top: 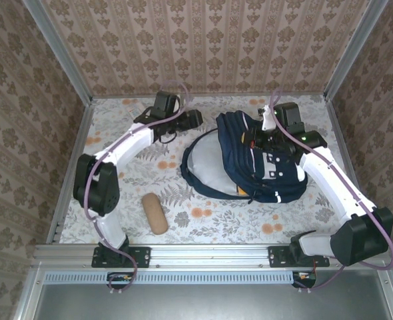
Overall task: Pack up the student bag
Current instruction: Move the pencil case to the top-left of the table.
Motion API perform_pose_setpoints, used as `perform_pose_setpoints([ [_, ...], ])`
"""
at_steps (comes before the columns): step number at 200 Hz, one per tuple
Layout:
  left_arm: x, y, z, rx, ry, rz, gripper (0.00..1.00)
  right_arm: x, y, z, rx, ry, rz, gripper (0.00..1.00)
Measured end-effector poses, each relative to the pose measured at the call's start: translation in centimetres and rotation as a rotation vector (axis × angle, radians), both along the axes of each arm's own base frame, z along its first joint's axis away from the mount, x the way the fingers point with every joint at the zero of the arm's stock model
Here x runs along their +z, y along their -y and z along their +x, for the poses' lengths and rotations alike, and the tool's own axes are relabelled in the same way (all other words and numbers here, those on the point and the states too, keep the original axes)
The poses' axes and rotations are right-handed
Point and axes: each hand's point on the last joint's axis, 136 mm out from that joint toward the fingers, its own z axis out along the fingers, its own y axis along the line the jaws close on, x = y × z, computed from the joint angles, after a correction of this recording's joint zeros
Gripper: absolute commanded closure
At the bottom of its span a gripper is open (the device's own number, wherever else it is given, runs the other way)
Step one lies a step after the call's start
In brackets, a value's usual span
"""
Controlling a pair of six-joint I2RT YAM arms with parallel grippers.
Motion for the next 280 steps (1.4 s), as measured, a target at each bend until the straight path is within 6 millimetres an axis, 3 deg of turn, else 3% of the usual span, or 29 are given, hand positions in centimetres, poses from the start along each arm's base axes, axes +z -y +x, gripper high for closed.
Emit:
perform_pose_setpoints([
  [48, -6.0, -1.0, 7.3, 0.065, -0.053, -0.014, 0.17, -0.4, -0.4, -0.5, -0.001, -0.005, 0.013, 1.00],
  [74, -8.4, -0.9, 9.8, 0.092, -0.079, -0.063, 0.17, -0.5, -0.6, -0.7, -0.005, -0.003, 0.024, 1.00],
  [149, -7.5, 1.5, 13.8, 0.121, -0.070, -0.210, 0.20, -1.1, -1.6, -1.1, 0.006, -0.009, 0.035, 1.00],
  [180, -9.6, 1.1, 12.8, 0.128, -0.126, -0.185, 0.20, -1.3, -1.6, -0.9, 0.004, -0.014, 0.037, 1.00],
  [203, -9.5, 0.4, 11.3, 0.130, -0.145, -0.165, 0.20, -1.5, -1.8, -0.8, 0.005, -0.020, 0.038, 1.00],
  [239, -10.2, -1.8, 7.0, 0.115, -0.217, -0.085, 0.20, -2.3, -2.5, -0.5, 0.019, -0.034, 0.036, 1.00],
  [280, -10.7, -6.3, 0.8, 0.100, -0.304, 0.065, 0.19, -2.8, -3.4, -0.4, 0.038, -0.047, 0.030, 1.00],
])
